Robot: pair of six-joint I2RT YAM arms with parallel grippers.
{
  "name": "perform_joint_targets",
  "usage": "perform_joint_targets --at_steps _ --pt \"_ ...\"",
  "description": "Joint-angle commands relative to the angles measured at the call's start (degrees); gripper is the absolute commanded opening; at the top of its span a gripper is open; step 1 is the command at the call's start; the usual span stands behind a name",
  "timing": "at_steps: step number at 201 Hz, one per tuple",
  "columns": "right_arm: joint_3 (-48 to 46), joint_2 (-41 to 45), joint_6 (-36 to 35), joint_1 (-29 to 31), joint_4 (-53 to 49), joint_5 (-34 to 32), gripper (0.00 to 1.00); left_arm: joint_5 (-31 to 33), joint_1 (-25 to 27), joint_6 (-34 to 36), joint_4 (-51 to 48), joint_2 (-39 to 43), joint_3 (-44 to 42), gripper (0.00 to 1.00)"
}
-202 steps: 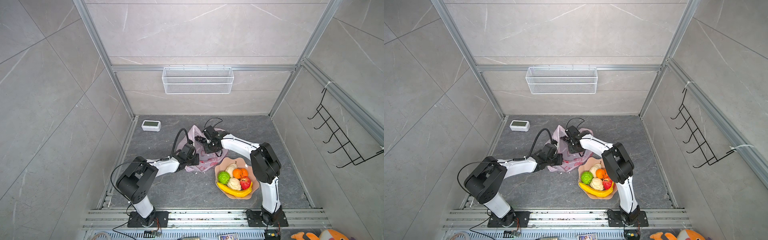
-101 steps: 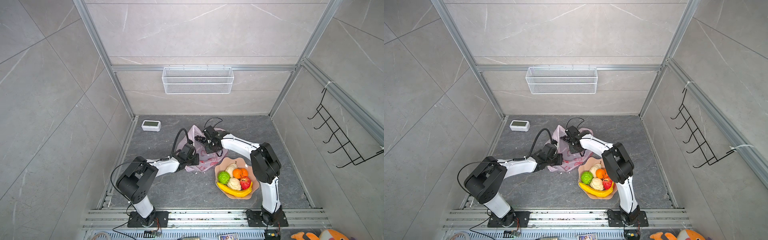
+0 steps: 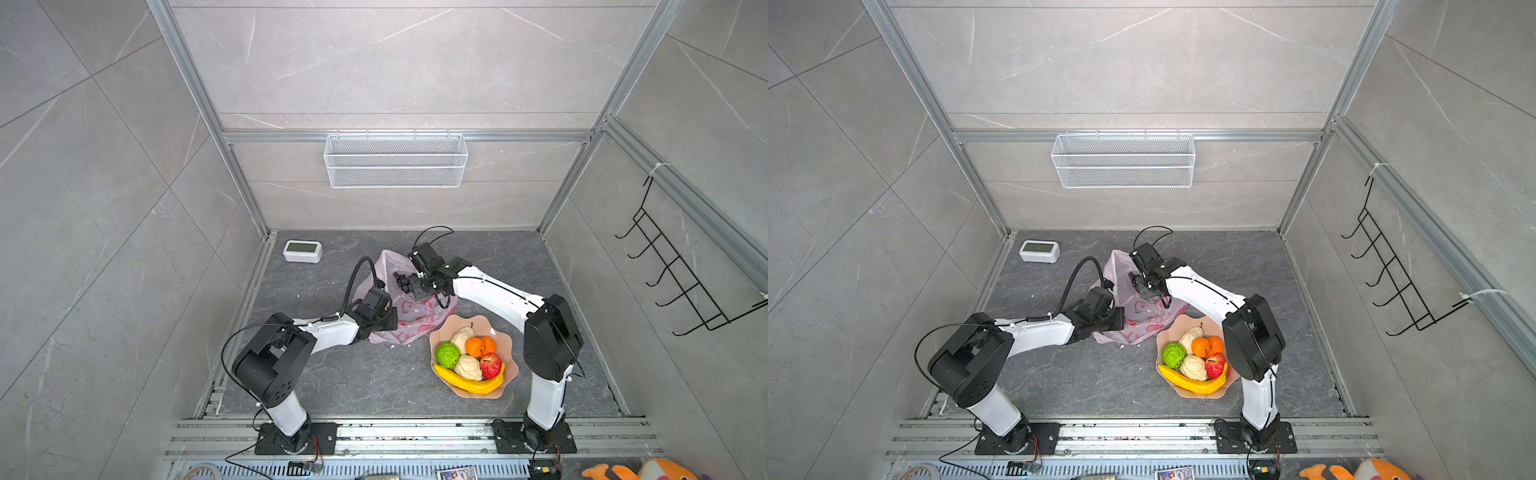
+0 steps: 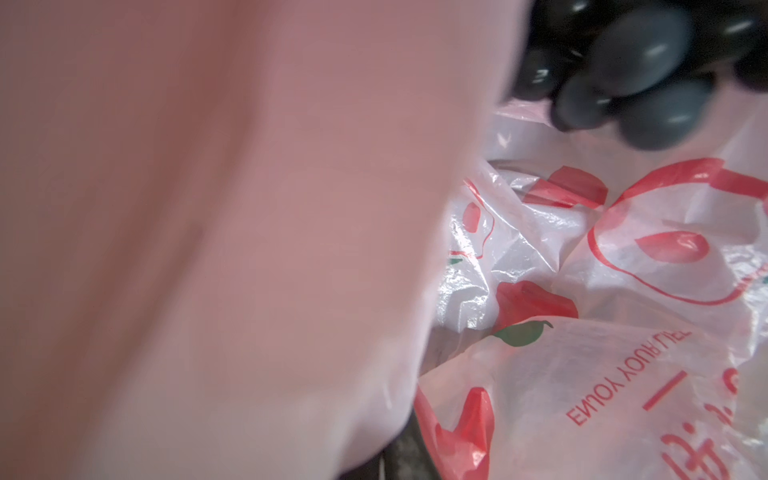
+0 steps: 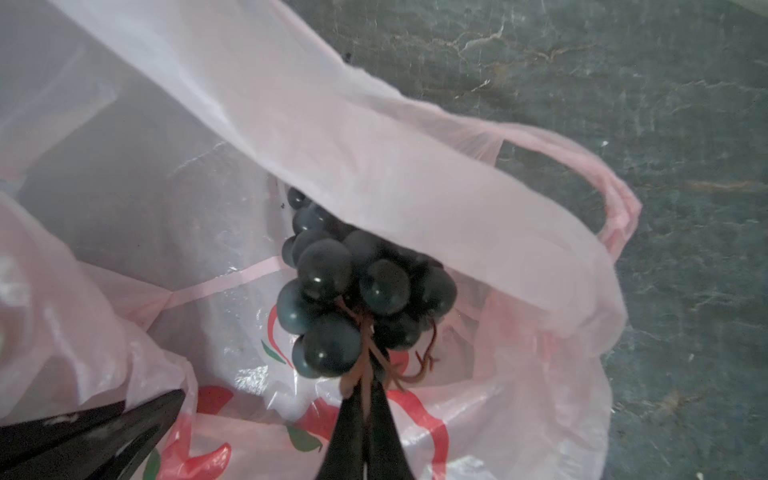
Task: Take the fake fruits out of the plastic bag
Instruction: 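Lift the grapes out of the bag and carry them over the bowl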
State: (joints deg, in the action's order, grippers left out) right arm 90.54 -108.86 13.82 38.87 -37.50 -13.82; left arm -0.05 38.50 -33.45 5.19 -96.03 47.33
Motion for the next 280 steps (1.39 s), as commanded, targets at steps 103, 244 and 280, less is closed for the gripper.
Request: perform_joint_targets --at_steps 103,244,280 --pt "1.75 18.41 -2.01 3.54 -6.22 -2.07 0.00 1.64 -2.04 -1.57 -0.35 2.15 -0.89 0.04" --pt "-8.74 40.96 2.64 3.60 -20.84 -4.67 0.00 1.57 -2.29 -1.26 -1.24 1.05 -0.05 0.04" --pt "-12.82 43.15 4.75 3.56 -20.34 -3.59 0.00 1.55 -2.29 -1.26 -1.15 1.20 -0.13 0.04"
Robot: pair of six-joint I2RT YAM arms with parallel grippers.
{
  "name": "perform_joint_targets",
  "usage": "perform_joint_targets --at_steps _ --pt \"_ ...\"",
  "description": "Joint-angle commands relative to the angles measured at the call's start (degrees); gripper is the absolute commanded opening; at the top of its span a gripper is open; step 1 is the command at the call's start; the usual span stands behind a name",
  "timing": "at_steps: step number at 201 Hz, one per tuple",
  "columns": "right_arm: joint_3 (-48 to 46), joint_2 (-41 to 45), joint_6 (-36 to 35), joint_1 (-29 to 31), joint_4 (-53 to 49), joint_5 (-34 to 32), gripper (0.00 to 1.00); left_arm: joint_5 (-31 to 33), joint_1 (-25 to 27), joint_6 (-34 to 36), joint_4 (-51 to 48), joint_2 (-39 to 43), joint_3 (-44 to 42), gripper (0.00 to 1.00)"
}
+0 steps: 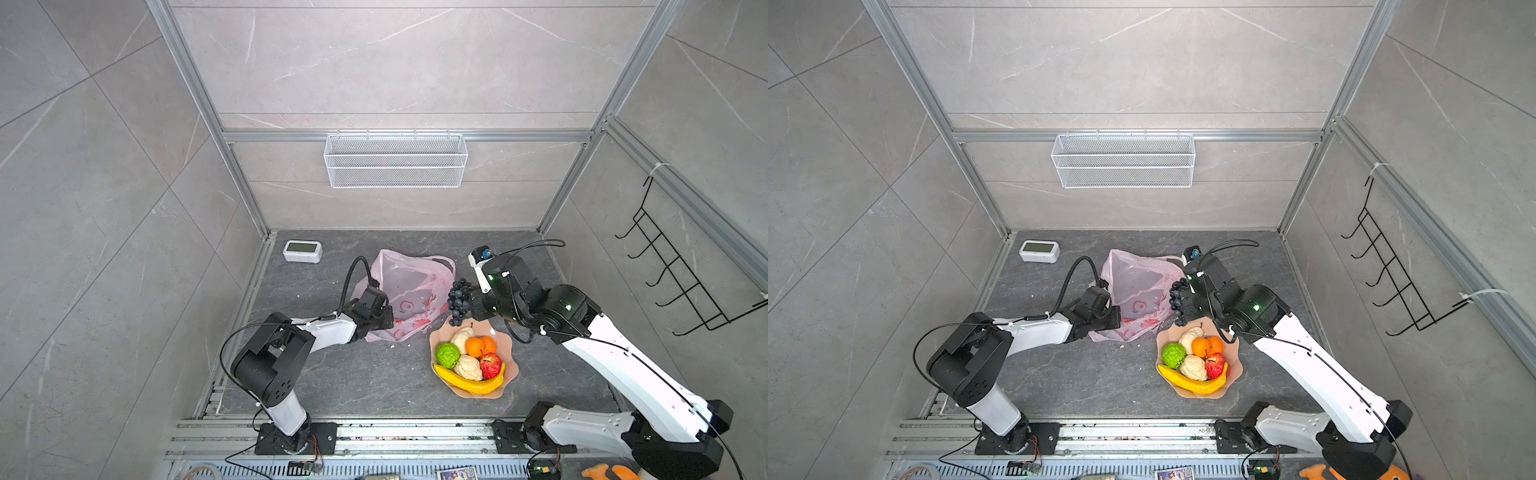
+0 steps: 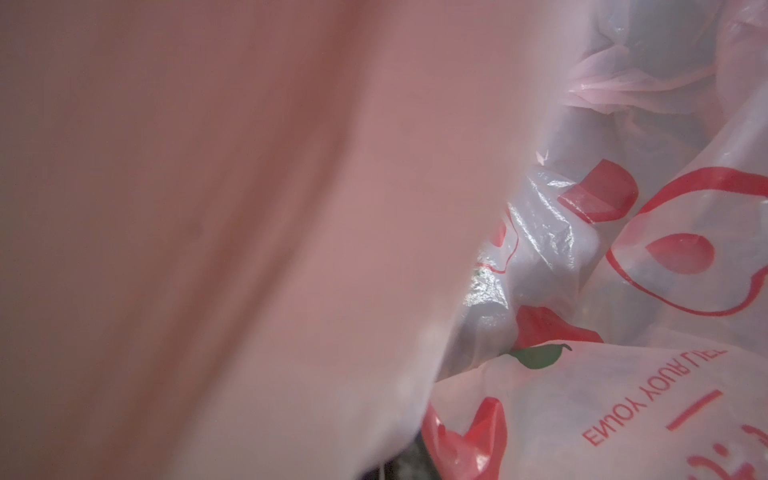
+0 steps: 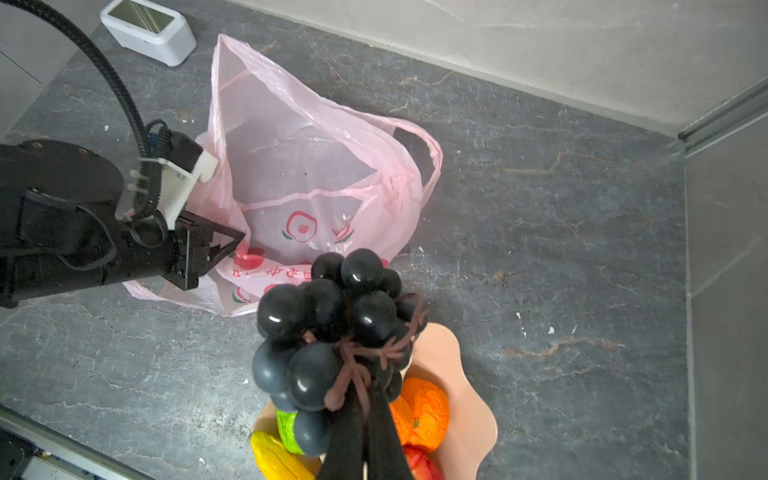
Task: Take the fake fruits out of the plastic bag
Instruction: 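Lift the grapes out of the bag and carry them over the bowl, then lower the black grapes onto the fruit in the peach bowl with the right gripper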
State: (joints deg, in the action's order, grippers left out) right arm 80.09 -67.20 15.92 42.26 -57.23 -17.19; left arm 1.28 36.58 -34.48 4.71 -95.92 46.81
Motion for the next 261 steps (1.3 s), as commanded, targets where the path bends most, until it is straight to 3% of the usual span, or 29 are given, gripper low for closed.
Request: perform_joint_targets --at_steps 1,84,149,261 --pt "-2.48 1.52 2.68 0.14 -0.56 -0.22 0.00 0.22 -0.41 -0.24 -0.67 1.13 0.39 0.04" --pt "-10.04 1.70 4.96 0.17 3.42 1.02 0.00 0.22 -0.37 -0.17 -0.67 0.89 0.48 0.04" --pt "-13.23 2.43 7.89 0.10 3.86 -2.35 0.00 -0.15 -0.41 -0.25 -0.76 0.61 0.65 0.04" --pt "-18.64 4.27 9.13 -5.19 3.36 -2.41 0.00 -0.55 -0.41 -0.30 -0.76 0.93 0.65 0.04"
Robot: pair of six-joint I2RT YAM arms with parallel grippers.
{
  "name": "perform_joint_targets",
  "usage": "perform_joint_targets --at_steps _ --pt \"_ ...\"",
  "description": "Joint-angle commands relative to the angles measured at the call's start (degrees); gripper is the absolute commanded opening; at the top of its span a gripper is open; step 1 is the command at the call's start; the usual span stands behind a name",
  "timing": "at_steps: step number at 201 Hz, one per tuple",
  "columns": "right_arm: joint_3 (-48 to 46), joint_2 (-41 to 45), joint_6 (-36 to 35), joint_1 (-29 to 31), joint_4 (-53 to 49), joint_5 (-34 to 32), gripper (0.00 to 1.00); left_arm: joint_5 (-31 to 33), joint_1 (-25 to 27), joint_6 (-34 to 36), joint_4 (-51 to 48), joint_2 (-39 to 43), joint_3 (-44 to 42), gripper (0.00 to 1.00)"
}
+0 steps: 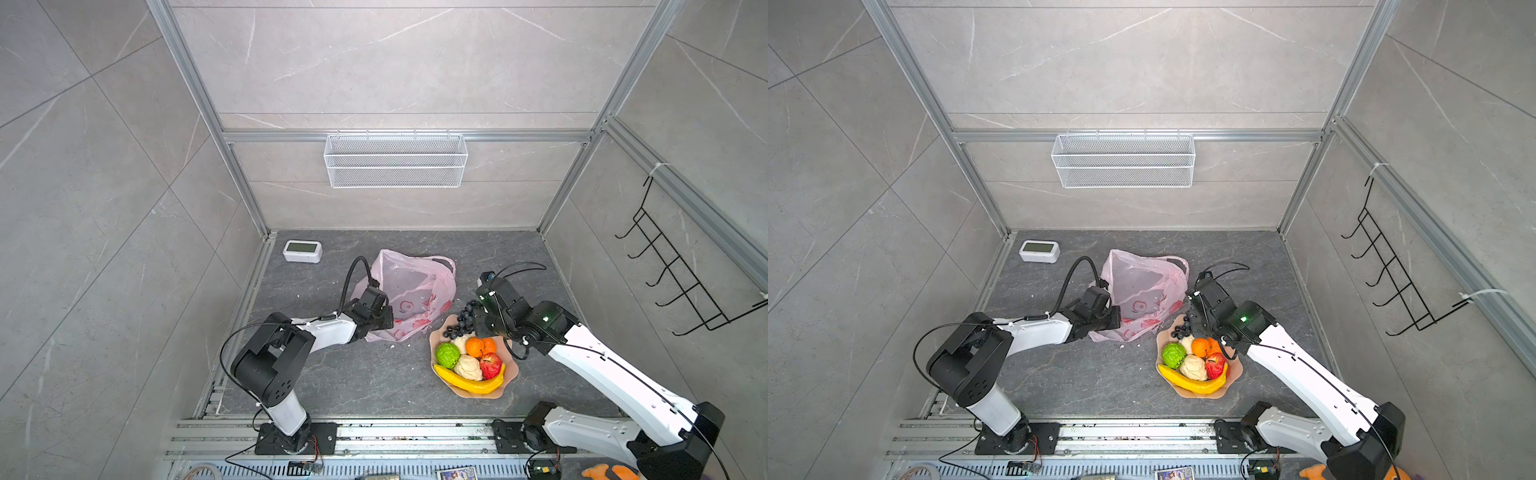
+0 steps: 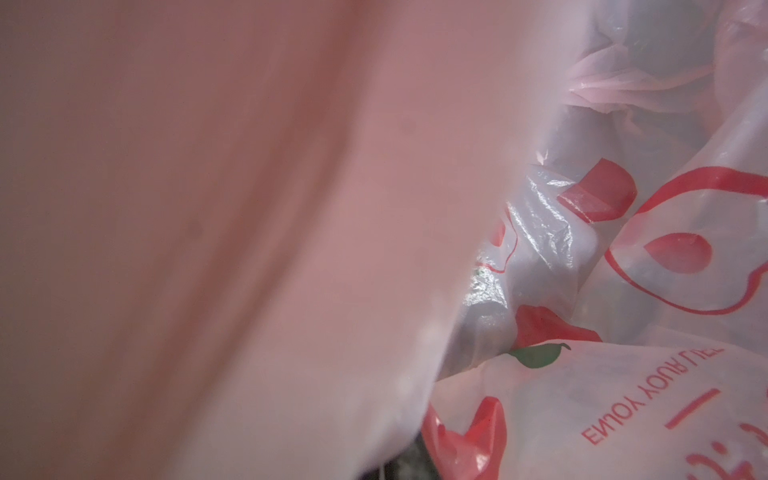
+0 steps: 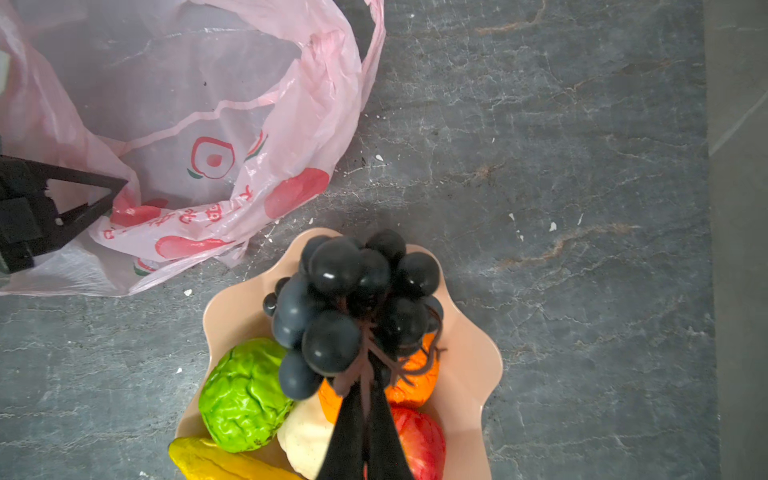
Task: Take the fake fruits out of the plastic bag
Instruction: 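Lower the black grapes onto the fruit in the peach bowl with the right gripper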
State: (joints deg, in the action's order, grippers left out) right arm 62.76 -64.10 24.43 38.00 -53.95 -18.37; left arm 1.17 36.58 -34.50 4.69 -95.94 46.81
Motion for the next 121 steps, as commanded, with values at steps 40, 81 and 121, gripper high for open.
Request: perform_joint_targets --at_steps 40,81,121 --pt "-2.82 1.12 0.45 -1.98 0.17 -1.07 0.00 -0.47 -0.37 -0.25 -0.73 0.72 0.66 0.04" --pt "-4.59 1.08 0.79 -2.11 -0.53 -2.06 0.00 -0.55 -0.38 -0.26 -0.73 0.60 0.74 0.04" --pt "-5.84 1.16 1.15 -2.26 -2.34 -3.05 0.00 -0.54 -0.38 -0.30 -0.65 0.51 0.74 0.04"
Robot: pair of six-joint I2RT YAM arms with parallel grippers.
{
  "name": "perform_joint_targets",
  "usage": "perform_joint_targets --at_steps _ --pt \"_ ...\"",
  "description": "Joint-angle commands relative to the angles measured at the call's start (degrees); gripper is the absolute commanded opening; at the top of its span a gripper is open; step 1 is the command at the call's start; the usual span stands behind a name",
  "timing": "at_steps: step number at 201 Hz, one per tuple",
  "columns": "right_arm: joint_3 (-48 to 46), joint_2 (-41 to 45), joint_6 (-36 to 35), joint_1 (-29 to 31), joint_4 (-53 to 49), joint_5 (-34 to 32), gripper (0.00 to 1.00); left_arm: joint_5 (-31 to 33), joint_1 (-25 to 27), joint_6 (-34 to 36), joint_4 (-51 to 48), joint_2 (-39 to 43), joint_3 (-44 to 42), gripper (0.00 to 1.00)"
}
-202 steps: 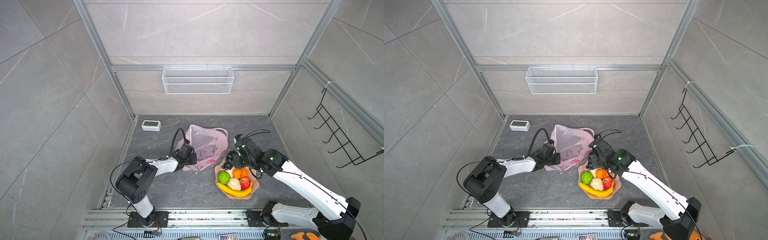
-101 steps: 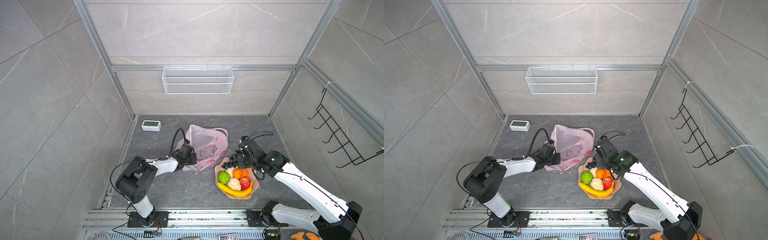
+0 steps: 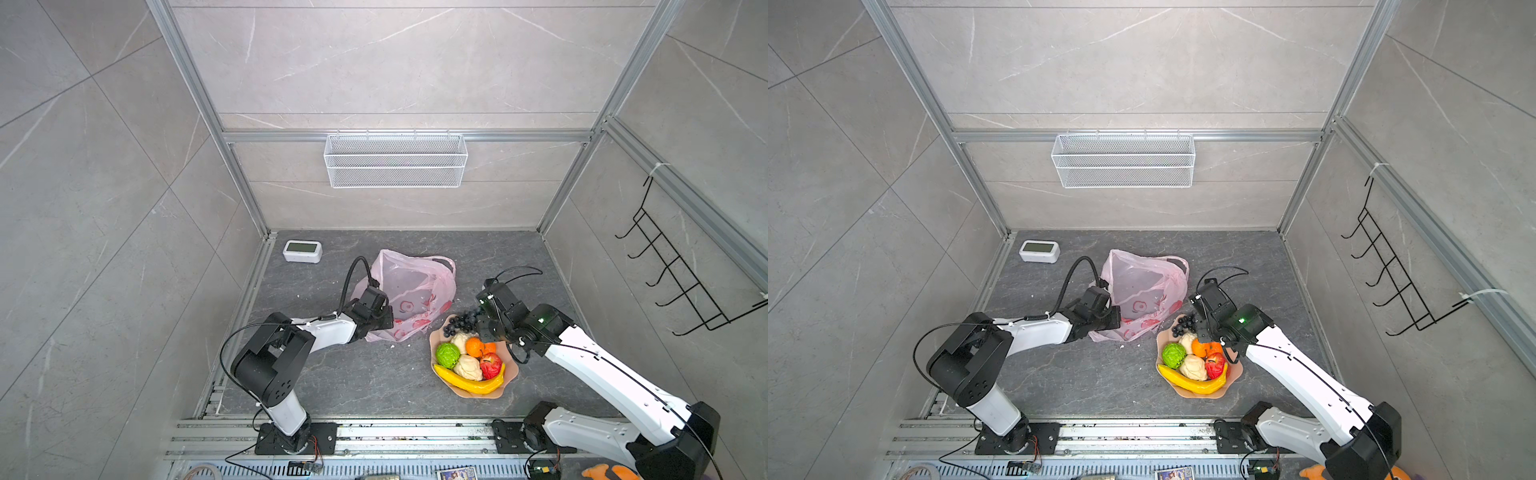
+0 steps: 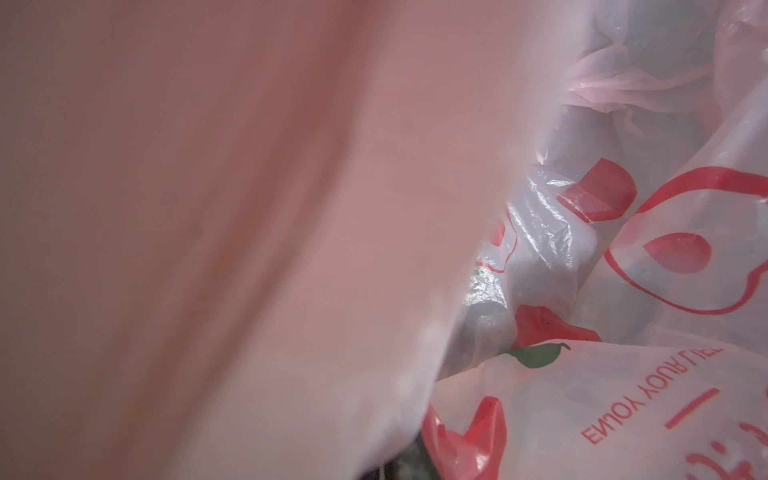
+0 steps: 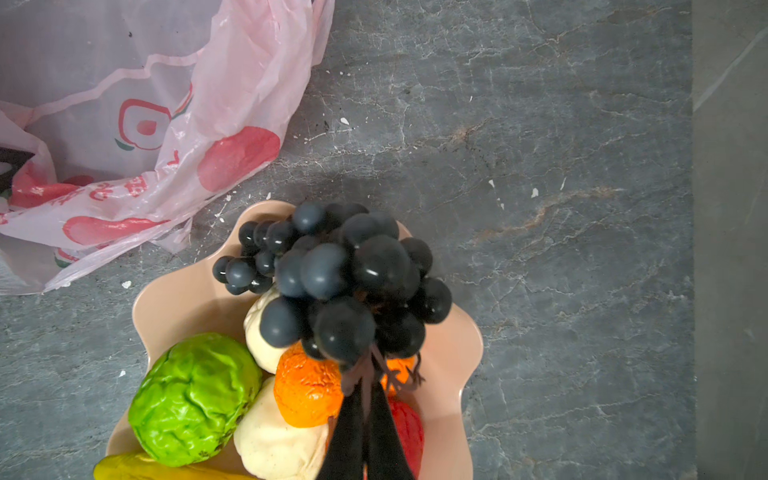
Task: Take the fake fruits out of the plastic bag
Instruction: 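Lower the black grapes onto the fruit in the peach bowl with the right gripper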
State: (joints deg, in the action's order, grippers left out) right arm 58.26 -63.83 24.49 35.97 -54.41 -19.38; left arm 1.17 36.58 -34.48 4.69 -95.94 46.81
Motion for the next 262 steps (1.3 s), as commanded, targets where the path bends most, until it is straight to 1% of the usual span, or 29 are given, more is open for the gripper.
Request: perform_joint_targets --at_steps 1,44,64,95,111,144,196,231,262 --pt "-1.41 0.90 1.09 -0.26 -1.86 -2.06 0.00 -0.55 -0.37 -0.32 -0.65 0.50 0.74 0.04" --pt "-2.36 0.34 1.70 -0.40 -2.49 -2.85 0.00 -0.64 -0.39 -0.41 -0.56 0.28 0.74 0.04" --pt "-2.44 0.07 3.66 -0.53 -3.06 -3.82 0.00 -0.41 -0.39 -0.39 -0.56 0.53 0.65 0.04" --pt "-3.36 -0.06 7.84 -0.77 -2.63 -0.58 0.00 -0.17 -0.37 -0.50 -0.38 0.61 0.48 0.04" --pt "-3.96 -0.24 9.61 -0.73 -2.63 -0.01 0.00 -0.13 -0.39 -0.48 -0.34 0.71 0.48 0.04" --pt "-5.70 -0.02 11.95 -0.86 -2.72 -0.39 0.04 -0.11 -0.37 -0.47 -0.39 0.98 0.35 0.04" --pt "-8.10 0.12 14.35 -1.35 -2.67 -2.47 0.14 0.25 -0.39 -0.49 -0.38 1.79 0.04 0.04" --pt "-8.25 0.37 14.63 -1.52 -2.28 -2.85 0.18 0.28 -0.37 -0.46 -0.38 1.81 -0.05 0.04" --pt "-8.26 0.69 14.63 -1.45 -2.36 -3.25 0.20 0.33 -0.38 -0.45 -0.38 1.86 -0.05 0.04"
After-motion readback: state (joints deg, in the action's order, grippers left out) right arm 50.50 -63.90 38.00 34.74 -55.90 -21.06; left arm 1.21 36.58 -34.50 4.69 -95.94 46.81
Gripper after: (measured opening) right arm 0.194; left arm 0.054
